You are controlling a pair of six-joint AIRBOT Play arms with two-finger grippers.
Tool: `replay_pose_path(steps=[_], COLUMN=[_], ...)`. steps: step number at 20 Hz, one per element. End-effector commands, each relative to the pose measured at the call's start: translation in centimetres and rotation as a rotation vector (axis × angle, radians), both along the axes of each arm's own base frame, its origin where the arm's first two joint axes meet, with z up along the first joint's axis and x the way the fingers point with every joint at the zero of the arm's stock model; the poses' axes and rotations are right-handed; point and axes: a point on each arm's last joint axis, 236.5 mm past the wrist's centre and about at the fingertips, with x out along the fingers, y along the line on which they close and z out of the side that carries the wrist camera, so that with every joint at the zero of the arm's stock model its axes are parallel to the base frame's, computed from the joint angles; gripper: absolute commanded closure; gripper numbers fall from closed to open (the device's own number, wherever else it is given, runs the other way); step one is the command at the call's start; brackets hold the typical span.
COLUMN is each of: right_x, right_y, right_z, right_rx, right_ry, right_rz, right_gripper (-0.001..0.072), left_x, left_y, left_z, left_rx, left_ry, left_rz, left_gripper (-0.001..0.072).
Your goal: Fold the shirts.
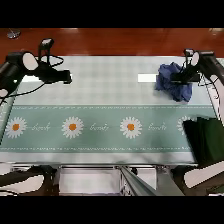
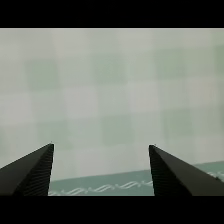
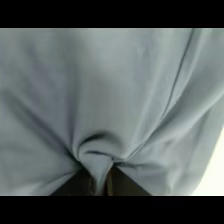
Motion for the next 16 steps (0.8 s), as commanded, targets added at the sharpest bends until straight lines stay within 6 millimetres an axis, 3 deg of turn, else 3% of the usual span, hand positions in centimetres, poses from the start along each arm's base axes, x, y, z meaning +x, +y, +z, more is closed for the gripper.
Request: replay_pose_path(steps=[1,3,4,8,10,12,13,15,16], right_x=[2.6,4.2,3.9,-1.6,-5.2,-9.1,-10.8,-13.0,-13.7], right_y=[1.2,3.3,4.3,8.0,9.8,12.1,13.0,14.4,15.4], right_z=[9.7,19.3,23.7,40.8,46.7,50.6,51.4,50.9,49.4], right_rx=[0.020,0.083,0.093,0.006,0.004,0.040,0.044,0.052,0.072], right_ry=[-0.168,-0.427,-0.533,-0.908,-1.039,-1.129,-1.144,-1.098,-1.032], right_rz=[0.091,0.108,0.141,0.297,0.340,0.394,0.424,0.470,0.502], right_gripper=[0.0687,0.0687,0.0688,0.0688,0.0688,0.0688,0.0688,0.0688,0.0687], left_x=[-3.5,-5.1,-6.5,-13.9,-16.9,-18.8,-19.6,-20.3,-20.4], left_y=[5.2,3.9,2.9,0.0,-1.0,-1.9,-2.3,-2.9,-3.0], left_z=[1.1,4.1,5.3,6.5,6.3,5.9,5.6,5.1,5.1], left_rx=[0.074,-0.014,-0.048,-0.133,-0.193,-0.247,-0.262,-0.275,-0.280], left_ry=[0.106,0.048,0.021,-0.058,-0.093,-0.118,-0.120,-0.110,-0.107], left_rz=[0.059,0.070,0.061,0.059,0.091,0.105,0.095,0.078,0.074], left_gripper=[0.0004,0.0004,0.0004,0.0004,0.0004,0.0004,0.0004,0.0004,0.0004])
